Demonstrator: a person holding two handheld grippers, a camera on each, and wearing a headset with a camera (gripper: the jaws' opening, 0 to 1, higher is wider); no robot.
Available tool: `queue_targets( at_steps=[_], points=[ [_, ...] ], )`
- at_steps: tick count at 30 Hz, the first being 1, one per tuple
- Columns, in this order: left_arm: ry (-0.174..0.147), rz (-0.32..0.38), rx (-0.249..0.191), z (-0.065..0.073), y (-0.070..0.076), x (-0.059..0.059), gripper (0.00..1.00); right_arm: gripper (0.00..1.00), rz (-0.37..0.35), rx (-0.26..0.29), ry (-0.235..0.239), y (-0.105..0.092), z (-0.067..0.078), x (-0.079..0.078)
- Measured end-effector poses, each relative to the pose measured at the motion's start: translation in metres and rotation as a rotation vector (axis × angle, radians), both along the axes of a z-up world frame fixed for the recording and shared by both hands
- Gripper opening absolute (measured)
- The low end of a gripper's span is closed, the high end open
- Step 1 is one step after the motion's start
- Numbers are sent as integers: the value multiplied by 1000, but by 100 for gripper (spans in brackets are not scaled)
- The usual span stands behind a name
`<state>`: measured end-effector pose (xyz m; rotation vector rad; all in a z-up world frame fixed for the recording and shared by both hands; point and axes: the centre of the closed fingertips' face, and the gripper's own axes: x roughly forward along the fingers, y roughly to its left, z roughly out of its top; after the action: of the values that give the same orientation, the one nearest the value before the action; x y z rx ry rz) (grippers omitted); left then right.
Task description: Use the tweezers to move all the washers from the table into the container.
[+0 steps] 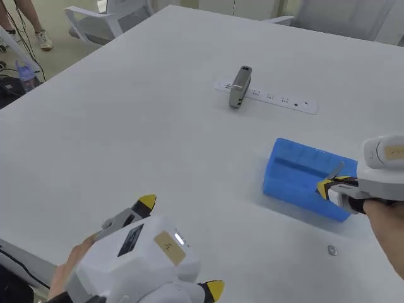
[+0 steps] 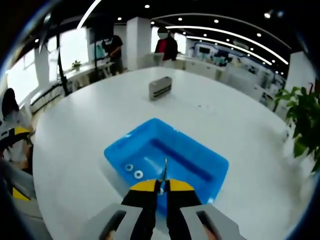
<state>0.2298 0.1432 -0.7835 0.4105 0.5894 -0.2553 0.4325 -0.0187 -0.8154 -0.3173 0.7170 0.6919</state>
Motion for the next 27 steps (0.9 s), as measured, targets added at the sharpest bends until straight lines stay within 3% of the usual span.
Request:
queue_targets(
  at_steps=[5, 17, 22, 27],
  points=[
    [-1, 1, 1, 0, 0, 0, 90, 4, -31, 13, 3, -5, 1, 1],
    [0, -16, 6, 0, -3, -1, 90, 3, -57, 95, -39, -8, 40, -8],
    [-3, -22, 9, 0, -3, -1, 90, 3, -67, 118, -61, -14, 57, -22],
    [-6, -22, 10, 1, -3, 0, 89, 3, -92, 153, -54, -25, 67, -36]
  ],
)
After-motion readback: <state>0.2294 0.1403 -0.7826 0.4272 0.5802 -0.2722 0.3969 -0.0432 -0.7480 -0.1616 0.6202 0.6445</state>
